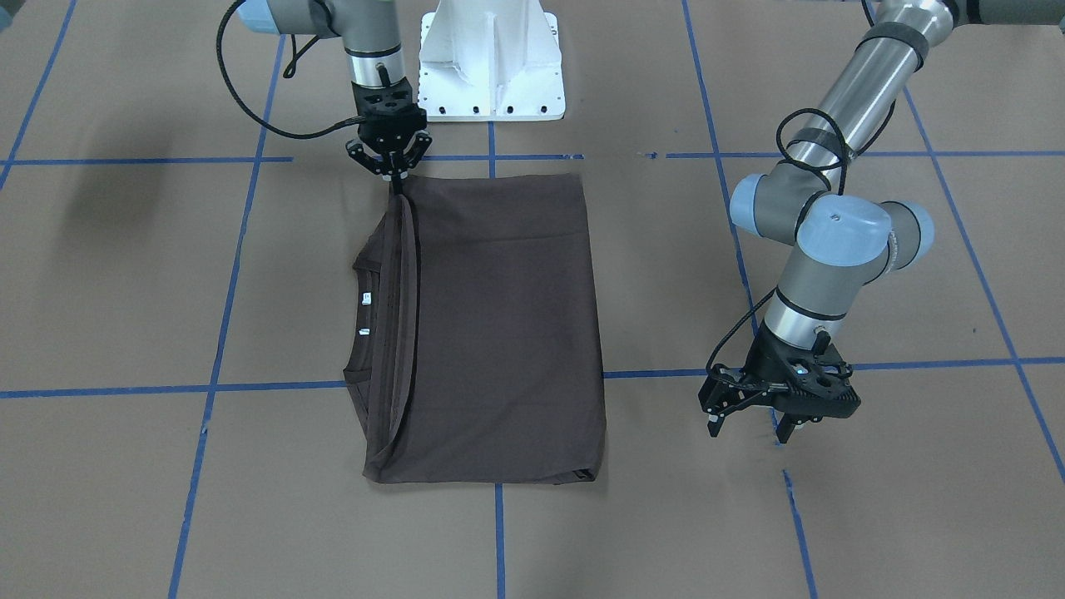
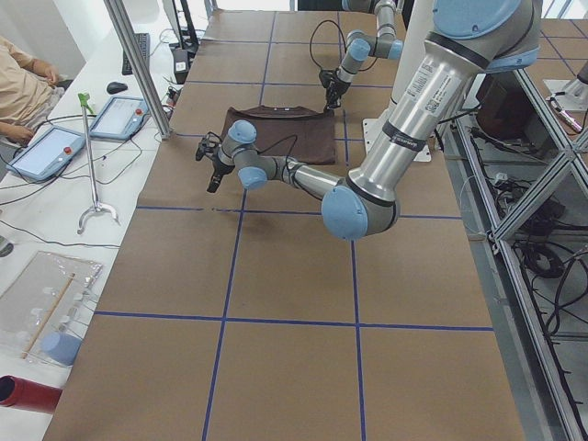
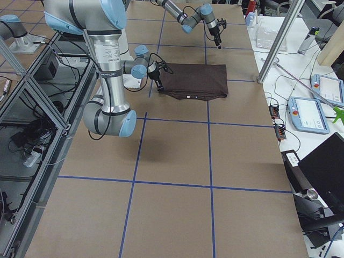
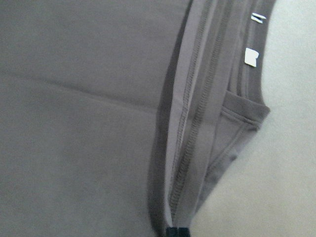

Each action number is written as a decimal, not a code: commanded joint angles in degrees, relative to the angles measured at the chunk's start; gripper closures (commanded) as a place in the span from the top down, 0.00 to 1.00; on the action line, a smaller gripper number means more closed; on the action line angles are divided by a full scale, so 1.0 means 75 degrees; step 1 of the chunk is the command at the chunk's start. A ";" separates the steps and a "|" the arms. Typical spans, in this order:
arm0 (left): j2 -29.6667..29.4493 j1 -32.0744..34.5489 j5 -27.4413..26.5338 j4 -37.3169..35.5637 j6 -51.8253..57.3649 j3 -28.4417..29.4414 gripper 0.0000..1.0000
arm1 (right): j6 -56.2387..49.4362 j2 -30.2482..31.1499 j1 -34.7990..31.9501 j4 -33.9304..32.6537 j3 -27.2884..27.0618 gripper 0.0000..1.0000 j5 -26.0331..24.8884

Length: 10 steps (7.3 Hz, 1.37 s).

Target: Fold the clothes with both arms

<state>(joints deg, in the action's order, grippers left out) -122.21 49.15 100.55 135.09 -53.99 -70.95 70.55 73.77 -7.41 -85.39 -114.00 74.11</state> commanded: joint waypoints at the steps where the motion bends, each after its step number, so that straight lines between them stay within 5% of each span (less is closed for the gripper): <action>1: 0.0006 -0.0002 0.0000 0.0000 -0.0009 -0.0008 1.00 | 0.0903 0.0183 0.0062 0.0018 -0.0023 0.12 -0.0014; 2: 0.0006 -0.0002 0.0000 0.0000 -0.0009 -0.0008 1.00 | 0.1022 0.0125 0.0062 0.0030 -0.0034 0.99 -0.0038; 5: 0.0006 -0.0037 0.0058 -0.0116 -0.0055 -0.0416 1.00 | 0.0929 0.0066 -0.0671 0.0065 -0.1004 1.00 0.0847; 7: 0.0041 -0.0130 0.1028 -0.0141 -0.1150 -0.1105 1.00 | 0.1325 0.0124 -0.1352 0.1101 -0.1254 1.00 0.1143; 10: 0.1665 -0.1720 0.0329 -0.0258 -0.3176 -0.3833 1.00 | 0.1747 0.0113 -0.2233 0.1143 -0.1195 1.00 0.1637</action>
<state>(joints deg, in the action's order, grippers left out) -114.38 40.69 104.44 133.30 -71.07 -91.95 81.71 74.60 -21.89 -77.09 -123.15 85.53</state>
